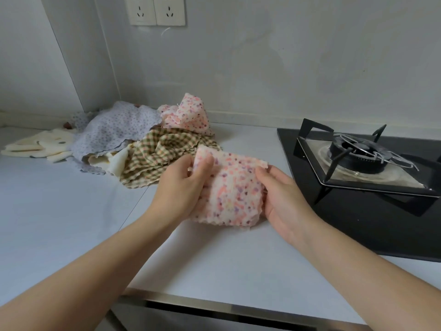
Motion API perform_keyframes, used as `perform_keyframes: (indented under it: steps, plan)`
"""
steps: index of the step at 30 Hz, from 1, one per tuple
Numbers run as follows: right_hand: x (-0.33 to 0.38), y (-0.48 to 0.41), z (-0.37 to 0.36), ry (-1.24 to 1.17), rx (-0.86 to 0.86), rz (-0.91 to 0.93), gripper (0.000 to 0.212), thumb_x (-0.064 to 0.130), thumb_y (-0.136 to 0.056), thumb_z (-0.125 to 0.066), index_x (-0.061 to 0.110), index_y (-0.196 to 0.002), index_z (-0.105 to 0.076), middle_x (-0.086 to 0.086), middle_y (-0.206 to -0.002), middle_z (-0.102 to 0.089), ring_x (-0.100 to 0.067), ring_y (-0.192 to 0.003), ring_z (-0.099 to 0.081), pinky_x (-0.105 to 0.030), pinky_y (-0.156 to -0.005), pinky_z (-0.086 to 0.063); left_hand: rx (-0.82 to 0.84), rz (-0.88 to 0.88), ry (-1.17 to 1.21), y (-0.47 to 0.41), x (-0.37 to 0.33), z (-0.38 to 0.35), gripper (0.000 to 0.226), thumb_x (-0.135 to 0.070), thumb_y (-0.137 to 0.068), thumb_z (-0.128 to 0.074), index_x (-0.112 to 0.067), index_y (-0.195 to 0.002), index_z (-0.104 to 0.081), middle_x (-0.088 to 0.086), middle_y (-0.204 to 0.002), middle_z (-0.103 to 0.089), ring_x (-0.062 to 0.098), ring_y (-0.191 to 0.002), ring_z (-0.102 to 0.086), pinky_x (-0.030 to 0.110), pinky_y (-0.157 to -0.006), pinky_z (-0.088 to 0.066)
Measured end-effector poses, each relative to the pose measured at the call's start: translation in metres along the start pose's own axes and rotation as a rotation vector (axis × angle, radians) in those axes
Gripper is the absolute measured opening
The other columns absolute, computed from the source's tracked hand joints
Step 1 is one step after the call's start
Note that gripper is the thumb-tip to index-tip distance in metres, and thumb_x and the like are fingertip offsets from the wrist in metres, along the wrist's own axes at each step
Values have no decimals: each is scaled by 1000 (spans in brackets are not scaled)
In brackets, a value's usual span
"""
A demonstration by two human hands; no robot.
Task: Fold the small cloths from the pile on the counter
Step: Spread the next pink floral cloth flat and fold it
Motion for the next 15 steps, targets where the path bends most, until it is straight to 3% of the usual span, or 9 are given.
perform_keyframes:
  steps: [3,6,10,12,15]
  plan:
    - [-1,3,-2,-97,62,-45,26,27,-96,-55,14,-117,-63,-6,-111,-73,-20,-101,-70,-42,-85,-56,115,95,138,5,0,0,12,-29,-87,-68,-17,-90,-70,1,-79,-74,13,-66,-69,28,-48,-56]
    - [-3,7,-5,-42,167,-99,37,29,-80,-66,15,-114,-65,-7,-107,-74,-23,-99,-71,-49,-86,-56,133,47,193,3,2,3,13,-25,-86,-68,-19,-97,-69,1,-88,-76,15,-73,-71,26,-44,-52]
    - [-9,4,-2,-51,143,-105,18,18,-92,-60,13,-107,-67,-6,-101,-75,-21,-94,-72,-41,-77,-58,167,84,150,-3,10,3,21,-36,-78,-69,-19,-91,-72,10,-90,-74,21,-74,-68,35,-59,-55]
    - [-9,3,-2,-55,118,-118,16,16,-94,-59,13,-106,-67,-6,-102,-75,-20,-95,-72,-38,-75,-59,165,135,173,-6,12,6,18,-30,-90,-61,-17,-87,-73,9,-86,-74,18,-72,-68,31,-57,-54]
    - [-8,5,-3,0,101,-175,14,21,-95,-59,20,-106,-68,-5,-105,-74,-23,-97,-71,-50,-81,-57,169,189,175,-6,5,9,21,-20,-96,-56,-18,-85,-74,5,-85,-75,15,-72,-69,24,-58,-53]
Point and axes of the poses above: each hand's wrist, its own y-axis away from the middle knuckle, its own z-axis out of the back of the hand, x = y × z, the point moved 3 cm from there along -y, towards the middle knuckle
